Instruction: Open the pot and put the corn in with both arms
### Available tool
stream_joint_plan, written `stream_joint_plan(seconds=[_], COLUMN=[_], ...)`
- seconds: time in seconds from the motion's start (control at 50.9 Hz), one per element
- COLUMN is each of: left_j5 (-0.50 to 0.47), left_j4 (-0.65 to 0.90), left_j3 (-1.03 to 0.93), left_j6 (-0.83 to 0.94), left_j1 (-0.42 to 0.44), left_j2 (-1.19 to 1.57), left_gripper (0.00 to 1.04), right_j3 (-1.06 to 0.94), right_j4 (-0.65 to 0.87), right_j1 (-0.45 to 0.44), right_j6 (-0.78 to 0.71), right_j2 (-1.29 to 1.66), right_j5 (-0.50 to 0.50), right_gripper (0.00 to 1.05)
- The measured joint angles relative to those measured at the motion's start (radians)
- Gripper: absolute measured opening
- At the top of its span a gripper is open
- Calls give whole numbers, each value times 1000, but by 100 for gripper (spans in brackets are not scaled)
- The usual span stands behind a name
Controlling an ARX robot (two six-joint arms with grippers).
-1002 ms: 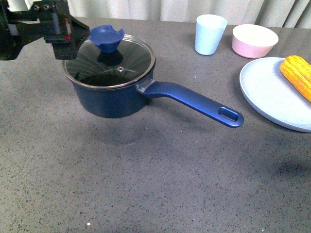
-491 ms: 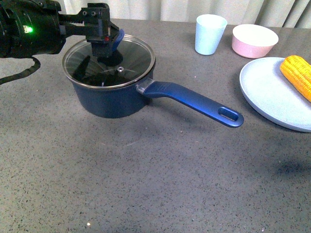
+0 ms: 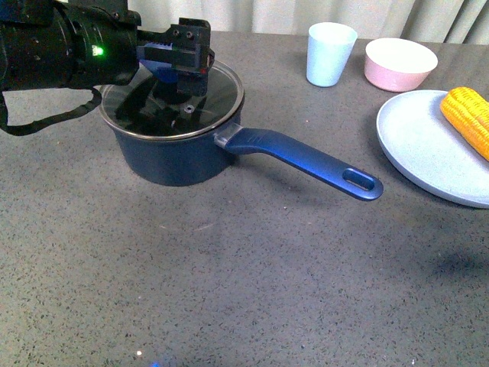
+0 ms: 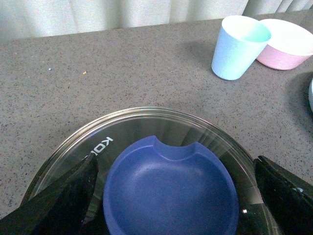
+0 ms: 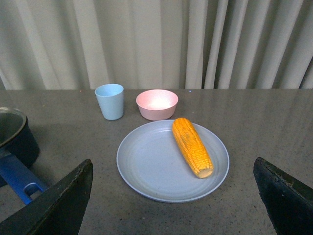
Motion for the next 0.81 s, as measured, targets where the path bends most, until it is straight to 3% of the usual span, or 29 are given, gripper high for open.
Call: stream_joint_plan(seconds=[0.393,0.609,0.806], left_j5=[-55,-82,-90], left_j4=[-45,-56,-64], left_j3=[60,69,71], left_j6=[28,35,35], left_j1=[-13,-20,-22], left_j2=[46,51,48], left_gripper=[96,61,60], right_j3=[0,0,0], right_j4=[0,0,0], right_j1=[0,0,0], right_j6=[0,0,0], right_j2=[0,0,0], right_j5=[0,0,0], right_gripper=[96,96,96])
